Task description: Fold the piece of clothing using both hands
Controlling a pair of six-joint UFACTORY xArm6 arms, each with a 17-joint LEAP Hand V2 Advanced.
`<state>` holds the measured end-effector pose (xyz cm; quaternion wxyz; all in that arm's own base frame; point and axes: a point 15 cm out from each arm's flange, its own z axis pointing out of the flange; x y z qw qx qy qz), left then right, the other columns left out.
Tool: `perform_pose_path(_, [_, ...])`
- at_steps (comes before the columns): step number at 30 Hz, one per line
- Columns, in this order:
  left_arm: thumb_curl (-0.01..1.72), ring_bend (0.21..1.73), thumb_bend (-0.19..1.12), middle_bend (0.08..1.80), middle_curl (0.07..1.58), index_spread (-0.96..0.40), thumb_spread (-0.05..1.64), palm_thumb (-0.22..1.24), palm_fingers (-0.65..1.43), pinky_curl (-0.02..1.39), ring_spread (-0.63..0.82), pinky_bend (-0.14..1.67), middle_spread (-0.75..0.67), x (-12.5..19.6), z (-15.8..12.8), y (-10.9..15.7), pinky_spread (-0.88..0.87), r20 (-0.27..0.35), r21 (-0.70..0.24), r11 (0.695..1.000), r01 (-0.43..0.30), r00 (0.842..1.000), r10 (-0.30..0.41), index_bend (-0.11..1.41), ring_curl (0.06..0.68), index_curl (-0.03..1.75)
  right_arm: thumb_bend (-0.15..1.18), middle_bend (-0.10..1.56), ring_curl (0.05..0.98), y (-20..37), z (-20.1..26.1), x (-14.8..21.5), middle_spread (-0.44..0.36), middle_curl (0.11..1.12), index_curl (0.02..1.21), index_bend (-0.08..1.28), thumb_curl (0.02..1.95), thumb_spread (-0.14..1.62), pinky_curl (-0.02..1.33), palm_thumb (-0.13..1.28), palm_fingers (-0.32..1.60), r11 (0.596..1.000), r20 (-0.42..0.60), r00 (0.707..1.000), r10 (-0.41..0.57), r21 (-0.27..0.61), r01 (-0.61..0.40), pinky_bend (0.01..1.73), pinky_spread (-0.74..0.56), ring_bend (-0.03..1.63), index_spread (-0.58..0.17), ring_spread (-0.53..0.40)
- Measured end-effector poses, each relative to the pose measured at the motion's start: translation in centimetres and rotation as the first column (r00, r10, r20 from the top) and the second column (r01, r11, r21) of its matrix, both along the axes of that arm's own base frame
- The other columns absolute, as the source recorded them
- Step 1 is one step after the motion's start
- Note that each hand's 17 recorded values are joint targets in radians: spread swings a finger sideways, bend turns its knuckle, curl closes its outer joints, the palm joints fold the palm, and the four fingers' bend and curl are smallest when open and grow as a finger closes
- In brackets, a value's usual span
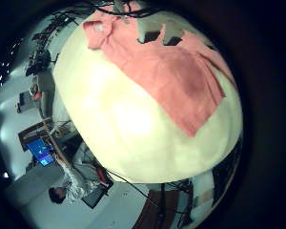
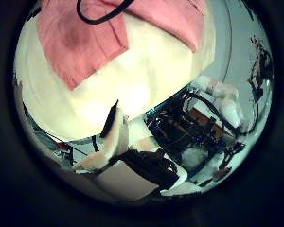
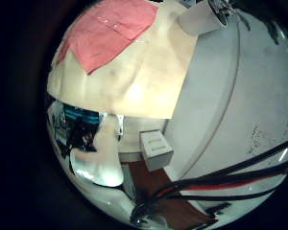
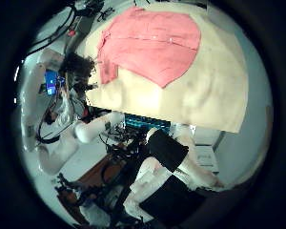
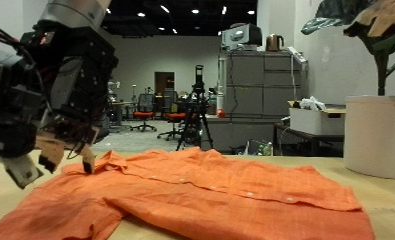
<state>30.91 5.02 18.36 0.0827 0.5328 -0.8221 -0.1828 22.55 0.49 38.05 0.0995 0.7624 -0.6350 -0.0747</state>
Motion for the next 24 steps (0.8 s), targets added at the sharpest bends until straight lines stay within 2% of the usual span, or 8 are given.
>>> perform_pose_path(14, [0.30, 0.44, -0.03, 0.19, 0.31, 0.11, 1.05, 0.38, 0.01, 0.33, 0.49, 0.28, 0.27, -0.4, -1.9, 1.0, 0.45, -0.012, -0.010, 1.000, -0.011, 1.000, 0.011, 0.16, 0.241, 0.30, -0.02, 0.19, 0.261, -0.3, -1.2, -0.4, 0.066, 0.30, 0.31, 0.17, 0.28, 1.15, 0.30, 0.52, 0.24, 1.000, -0.032, 0.999, -0.007, -0.002, 0.007, 0.32, 0.44, 0.25, -0.298, 0.233])
perform_pose_path(24, [0.30, 0.45, -0.03, 0.19, 0.31, 0.11, 1.01, 0.37, 0.01, 0.33, 0.49, 0.31, 0.29, -0.4, -4.9, 0.7, 0.44, -0.019, -0.011, 1.000, -0.018, 1.000, 0.018, 0.16, 0.240, 0.29, -0.02, 0.19, 0.256, -0.7, -1.2, -0.4, 0.065, 0.31, 0.31, 0.17, 0.28, 1.15, 0.30, 0.52, 0.24, 1.000, -0.032, 0.999, -0.007, -0.017, 0.006, 0.32, 0.44, 0.25, -0.291, 0.229])
